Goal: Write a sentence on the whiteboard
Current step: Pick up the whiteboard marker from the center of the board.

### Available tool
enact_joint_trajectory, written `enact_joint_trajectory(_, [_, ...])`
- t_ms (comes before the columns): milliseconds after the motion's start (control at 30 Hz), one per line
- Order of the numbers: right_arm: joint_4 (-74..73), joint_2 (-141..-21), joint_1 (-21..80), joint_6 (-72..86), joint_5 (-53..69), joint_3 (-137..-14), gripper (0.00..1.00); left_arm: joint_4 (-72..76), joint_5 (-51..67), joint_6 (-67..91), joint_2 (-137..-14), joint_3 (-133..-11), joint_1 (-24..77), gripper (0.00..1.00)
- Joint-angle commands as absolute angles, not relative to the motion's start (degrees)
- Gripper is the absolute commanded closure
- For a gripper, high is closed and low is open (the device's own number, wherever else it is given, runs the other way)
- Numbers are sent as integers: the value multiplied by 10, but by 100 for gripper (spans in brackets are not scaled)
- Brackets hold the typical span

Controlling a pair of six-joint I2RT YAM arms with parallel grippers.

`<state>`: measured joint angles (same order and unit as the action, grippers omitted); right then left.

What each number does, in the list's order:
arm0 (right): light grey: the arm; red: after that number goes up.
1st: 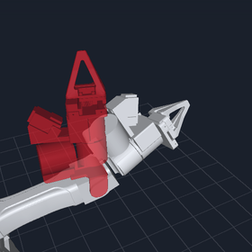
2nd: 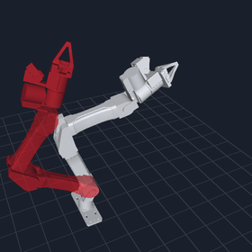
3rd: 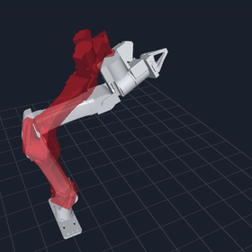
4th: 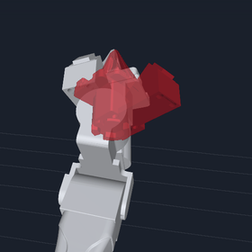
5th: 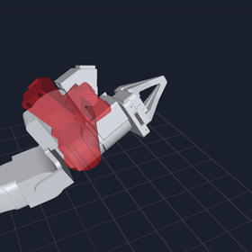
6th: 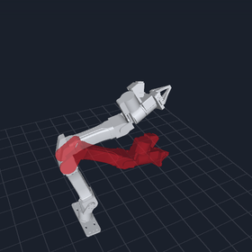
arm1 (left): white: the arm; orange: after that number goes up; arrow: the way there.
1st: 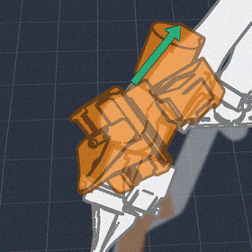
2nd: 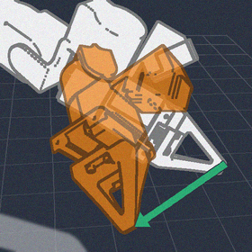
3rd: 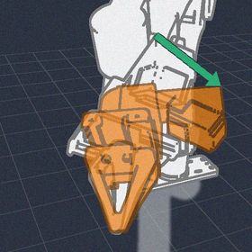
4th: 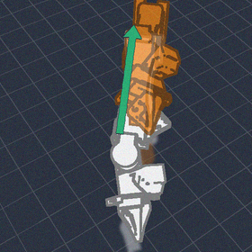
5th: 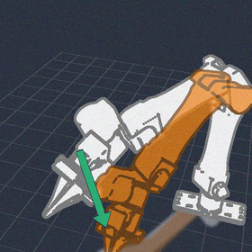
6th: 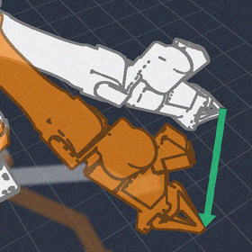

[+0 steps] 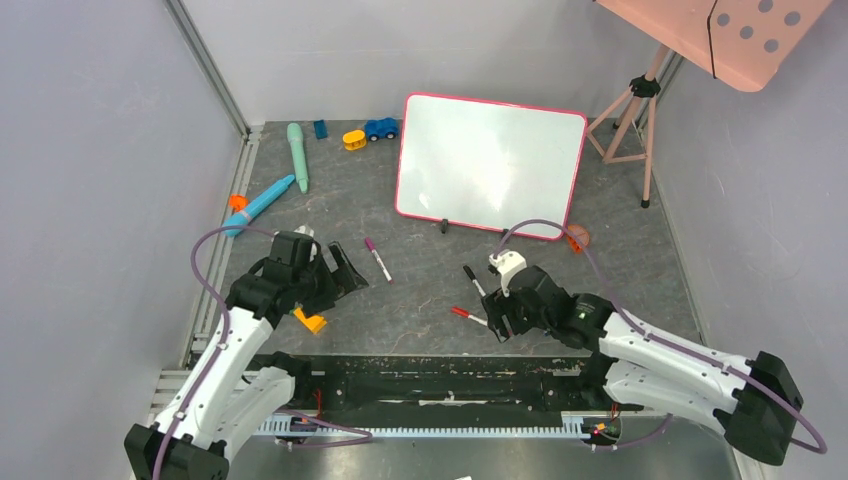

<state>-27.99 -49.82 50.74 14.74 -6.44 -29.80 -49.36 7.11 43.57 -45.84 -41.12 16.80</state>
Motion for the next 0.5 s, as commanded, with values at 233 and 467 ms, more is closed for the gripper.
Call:
enact_joint_trajectory(233, [-231, -581, 562, 191, -136, -273, 34, -468, 111, 445, -469, -424, 169, 0])
enact_joint_trajectory(467, [-199, -618, 563, 188, -131, -264, 37, -481, 126, 434, -501, -456, 169, 0])
